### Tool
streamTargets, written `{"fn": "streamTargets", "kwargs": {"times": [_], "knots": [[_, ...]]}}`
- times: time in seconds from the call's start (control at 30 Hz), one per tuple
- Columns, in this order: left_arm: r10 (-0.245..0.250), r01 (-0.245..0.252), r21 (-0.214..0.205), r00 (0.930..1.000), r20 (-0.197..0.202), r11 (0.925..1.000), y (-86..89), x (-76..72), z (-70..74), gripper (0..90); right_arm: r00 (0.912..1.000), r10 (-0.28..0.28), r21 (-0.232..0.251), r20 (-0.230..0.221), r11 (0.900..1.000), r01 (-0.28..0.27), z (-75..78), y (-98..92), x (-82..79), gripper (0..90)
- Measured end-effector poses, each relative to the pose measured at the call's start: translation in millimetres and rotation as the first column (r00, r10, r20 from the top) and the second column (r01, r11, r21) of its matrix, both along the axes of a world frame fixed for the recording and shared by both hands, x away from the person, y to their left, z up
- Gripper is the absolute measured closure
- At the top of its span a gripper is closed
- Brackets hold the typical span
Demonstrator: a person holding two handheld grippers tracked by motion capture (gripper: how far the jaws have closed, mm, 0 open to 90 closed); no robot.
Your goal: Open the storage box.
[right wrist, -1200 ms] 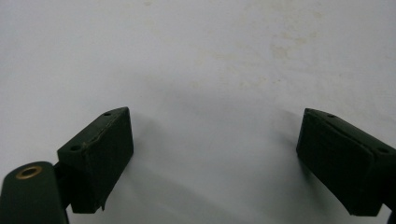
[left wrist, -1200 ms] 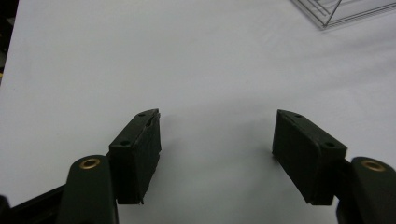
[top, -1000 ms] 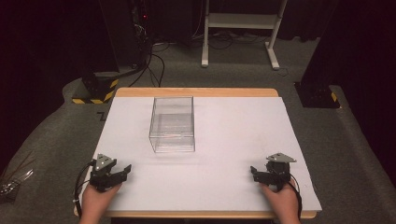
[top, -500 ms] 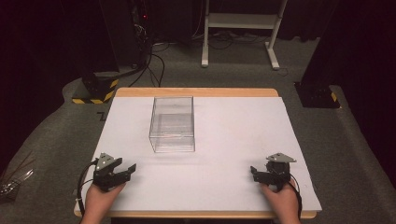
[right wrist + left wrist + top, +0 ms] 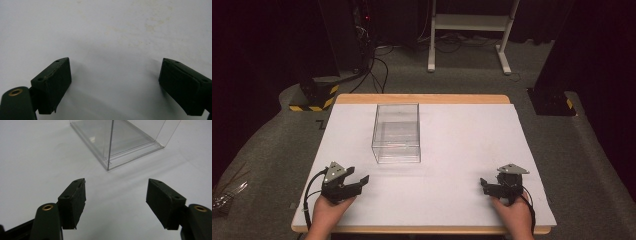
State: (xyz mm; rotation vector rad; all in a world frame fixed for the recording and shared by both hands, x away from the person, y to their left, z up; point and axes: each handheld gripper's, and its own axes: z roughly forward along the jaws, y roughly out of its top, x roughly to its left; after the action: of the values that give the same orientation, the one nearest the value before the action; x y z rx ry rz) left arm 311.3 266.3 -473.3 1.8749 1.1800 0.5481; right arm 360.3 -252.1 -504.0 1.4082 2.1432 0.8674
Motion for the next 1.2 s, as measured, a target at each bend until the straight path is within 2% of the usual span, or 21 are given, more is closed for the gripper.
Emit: {"fn": "streamTargets", "kwargs": {"times": [0.23, 0.3, 0.37, 0.5, 0.57, 0.87, 0.97, 1.2], "knots": [[-0.047, 0.047, -0.030, 0.9989, 0.005, 0.9984, -15.4, 4.8, 2.2, 32.4, 1.0000, 0.000, 0.000, 0.000, 1.0000, 0.000, 0.0, 0.0, 0.0, 10.9], [-0.065, 0.065, -0.042, 0.9979, -0.005, 0.9970, -20.8, 7.5, 1.1, 32.4, 1.0000, 0.000, 0.000, 0.000, 1.0000, 0.000, 0.0, 0.0, 0.0, 10.9], [-0.074, 0.074, -0.030, 0.9972, -0.005, 0.9968, -25.4, 9.3, 0.6, 32.4, 1.0000, 0.000, 0.000, 0.001, 1.0000, 0.000, 0.0, 0.0, -0.1, 10.9], [-0.096, 0.095, -0.050, 0.9953, -0.009, 0.9942, -35.1, 14.3, 1.3, 33.9, 1.0000, 0.000, -0.001, 0.001, 1.0000, 0.000, 0.0, 0.1, -0.1, 10.9], [-0.107, 0.107, -0.042, 0.9943, -0.002, 0.9934, -40.5, 16.8, 3.1, 34.2, 1.0000, 0.001, -0.001, 0.001, 1.0000, -0.001, 0.1, 0.0, -0.2, 10.9], [-0.125, 0.125, -0.072, 0.9921, 0.014, 0.9895, -54.1, 28.8, 10.1, 34.4, 1.0000, 0.001, -0.001, 0.001, 1.0000, -0.001, 0.0, 0.0, -0.2, 11.0], [-0.122, 0.123, -0.102, 0.9925, 0.011, 0.9872, -54.9, 32.9, 10.5, 35.3, 1.0000, 0.001, -0.001, 0.001, 1.0000, -0.001, 0.0, 0.0, -0.2, 11.0], [-0.119, 0.119, -0.103, 0.9928, 0.015, 0.9875, -56.3, 40.5, 12.8, 35.6, 1.0000, 0.001, -0.001, 0.002, 1.0000, -0.001, 0.0, 0.0, -0.2, 11.0]]}}
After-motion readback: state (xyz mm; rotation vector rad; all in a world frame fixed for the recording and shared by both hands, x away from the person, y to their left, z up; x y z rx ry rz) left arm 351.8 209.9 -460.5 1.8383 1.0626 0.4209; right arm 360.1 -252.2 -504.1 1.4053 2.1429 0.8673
